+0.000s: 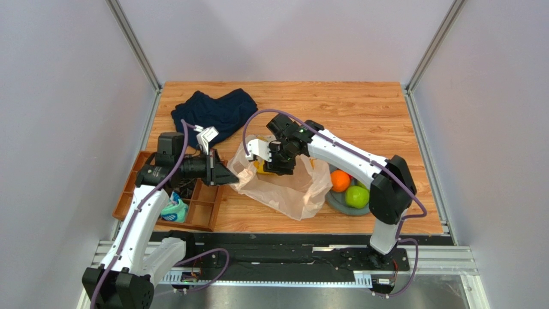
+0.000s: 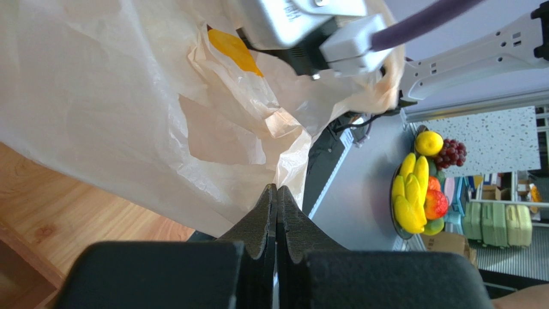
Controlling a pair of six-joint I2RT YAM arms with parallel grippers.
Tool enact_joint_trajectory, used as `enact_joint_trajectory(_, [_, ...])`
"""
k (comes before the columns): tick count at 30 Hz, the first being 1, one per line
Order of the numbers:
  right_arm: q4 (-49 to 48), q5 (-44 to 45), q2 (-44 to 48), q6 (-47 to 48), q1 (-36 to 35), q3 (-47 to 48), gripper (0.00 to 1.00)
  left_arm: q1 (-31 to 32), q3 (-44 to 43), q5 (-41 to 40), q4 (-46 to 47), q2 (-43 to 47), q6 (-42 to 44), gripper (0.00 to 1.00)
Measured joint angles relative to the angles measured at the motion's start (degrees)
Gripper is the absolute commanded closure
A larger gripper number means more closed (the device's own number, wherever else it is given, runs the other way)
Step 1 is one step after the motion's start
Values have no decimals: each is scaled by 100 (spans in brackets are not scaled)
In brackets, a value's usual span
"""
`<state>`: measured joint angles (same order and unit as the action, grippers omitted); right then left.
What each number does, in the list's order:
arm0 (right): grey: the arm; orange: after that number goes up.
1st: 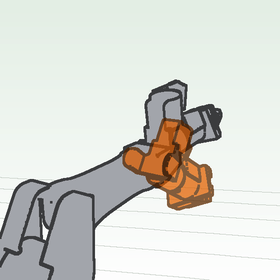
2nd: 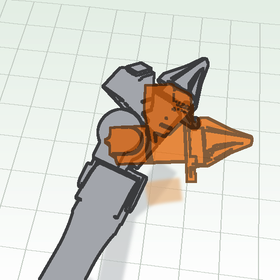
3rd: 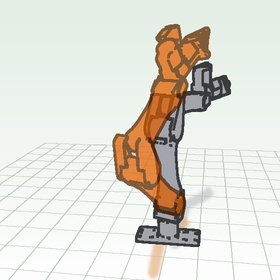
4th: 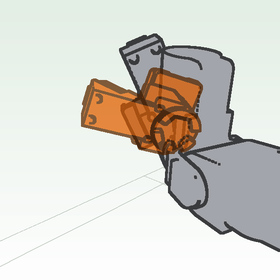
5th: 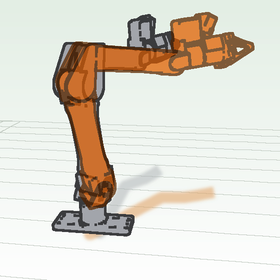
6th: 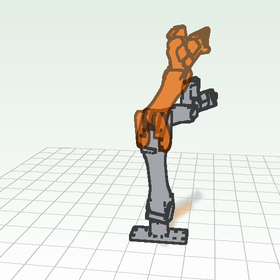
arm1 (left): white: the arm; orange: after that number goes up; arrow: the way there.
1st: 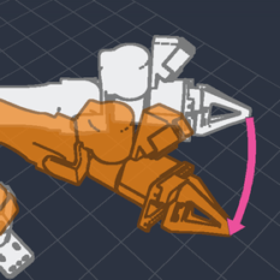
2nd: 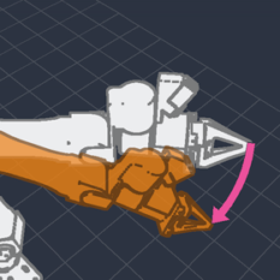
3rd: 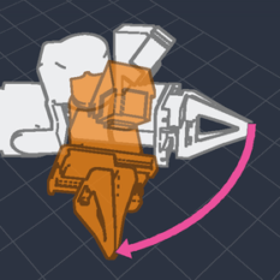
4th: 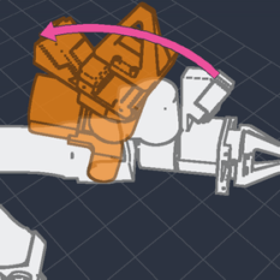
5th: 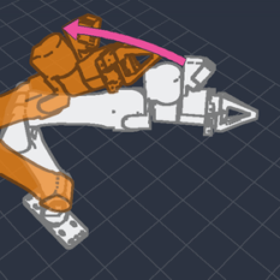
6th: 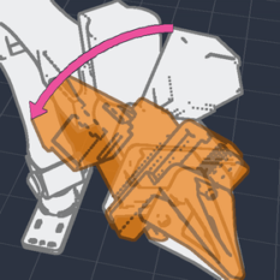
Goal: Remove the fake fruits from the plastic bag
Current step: Adjust the plastic bag at the center of the board.
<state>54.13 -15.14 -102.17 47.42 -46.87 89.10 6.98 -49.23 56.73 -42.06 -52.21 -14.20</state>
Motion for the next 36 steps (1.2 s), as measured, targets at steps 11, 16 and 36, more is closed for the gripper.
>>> enact_joint_trajectory(11, [-98,208,-841,291,9,332,23,0,-170,-2,260,-140,-70,100])
enact_joint_trajectory(16, [-282,337,-938,466,13,332,21,0,-197,13,334,-236,-72,100])
enact_joint_trajectory(36, [188,199,-1757,940,144,1416,65,0,-195,173,426,-330,-181,100])
